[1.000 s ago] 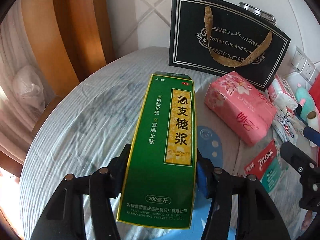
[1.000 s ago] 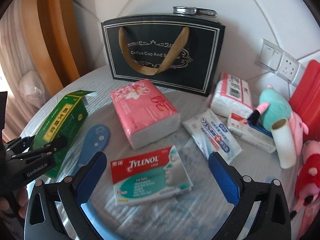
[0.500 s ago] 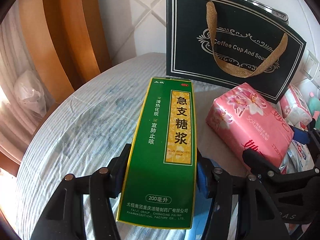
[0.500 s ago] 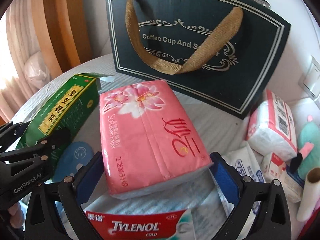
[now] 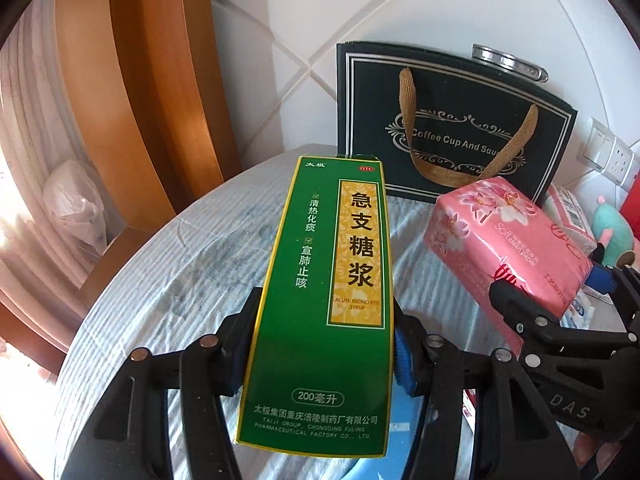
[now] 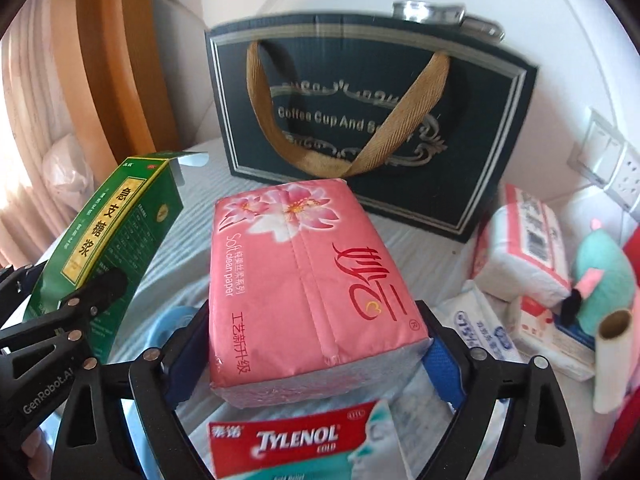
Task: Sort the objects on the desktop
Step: 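Carry the green box with the left gripper while the right carries the tissue pack to the crate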
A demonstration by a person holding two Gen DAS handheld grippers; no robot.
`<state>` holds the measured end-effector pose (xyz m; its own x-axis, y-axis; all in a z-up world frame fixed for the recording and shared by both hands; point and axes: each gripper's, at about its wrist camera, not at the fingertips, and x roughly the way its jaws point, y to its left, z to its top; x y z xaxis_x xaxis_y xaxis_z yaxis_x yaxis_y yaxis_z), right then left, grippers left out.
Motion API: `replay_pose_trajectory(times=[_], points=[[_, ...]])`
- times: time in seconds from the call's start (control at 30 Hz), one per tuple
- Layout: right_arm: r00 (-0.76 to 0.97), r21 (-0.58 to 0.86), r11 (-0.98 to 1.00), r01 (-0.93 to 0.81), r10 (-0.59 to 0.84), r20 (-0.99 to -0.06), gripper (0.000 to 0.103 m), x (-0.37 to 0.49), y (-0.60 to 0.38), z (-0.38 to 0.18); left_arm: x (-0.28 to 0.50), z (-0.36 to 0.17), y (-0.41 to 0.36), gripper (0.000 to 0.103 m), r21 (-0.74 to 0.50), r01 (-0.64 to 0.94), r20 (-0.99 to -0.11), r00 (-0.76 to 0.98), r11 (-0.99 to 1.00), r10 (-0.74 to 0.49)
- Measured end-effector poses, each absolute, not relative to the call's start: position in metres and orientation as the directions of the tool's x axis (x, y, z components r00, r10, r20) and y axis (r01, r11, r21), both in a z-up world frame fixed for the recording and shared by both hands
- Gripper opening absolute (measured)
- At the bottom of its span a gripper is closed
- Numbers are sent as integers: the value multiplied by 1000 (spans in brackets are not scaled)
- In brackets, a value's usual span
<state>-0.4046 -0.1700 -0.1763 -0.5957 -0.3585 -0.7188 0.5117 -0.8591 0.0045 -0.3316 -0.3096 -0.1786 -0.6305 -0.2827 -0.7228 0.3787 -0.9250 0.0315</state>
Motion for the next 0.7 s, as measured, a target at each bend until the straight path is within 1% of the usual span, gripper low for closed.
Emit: replay_pose_trajectory(times=[0.13, 0.37, 0.57, 0.7], points=[[-646, 0, -864, 503, -377, -664, 92, -370, -159, -138, -306, -149, -301, 55, 5, 375, -700, -660, -927, -271], [-742, -35, -891, 452, -354, -570, 92, -306, -129, -70, -244, -91, -270, 55, -21, 335, -648, -722, -942, -242], [-811, -69, -916, 395, -312, -495, 92, -235, -88, -15, -182, -50, -231, 55, -57, 254, -616, -770, -965, -166], [-850, -73, -938, 338, -271, -452, 92, -185, -51, 13, -146, -26, -200, 55, -50, 191, -590, -798, -980, -125]])
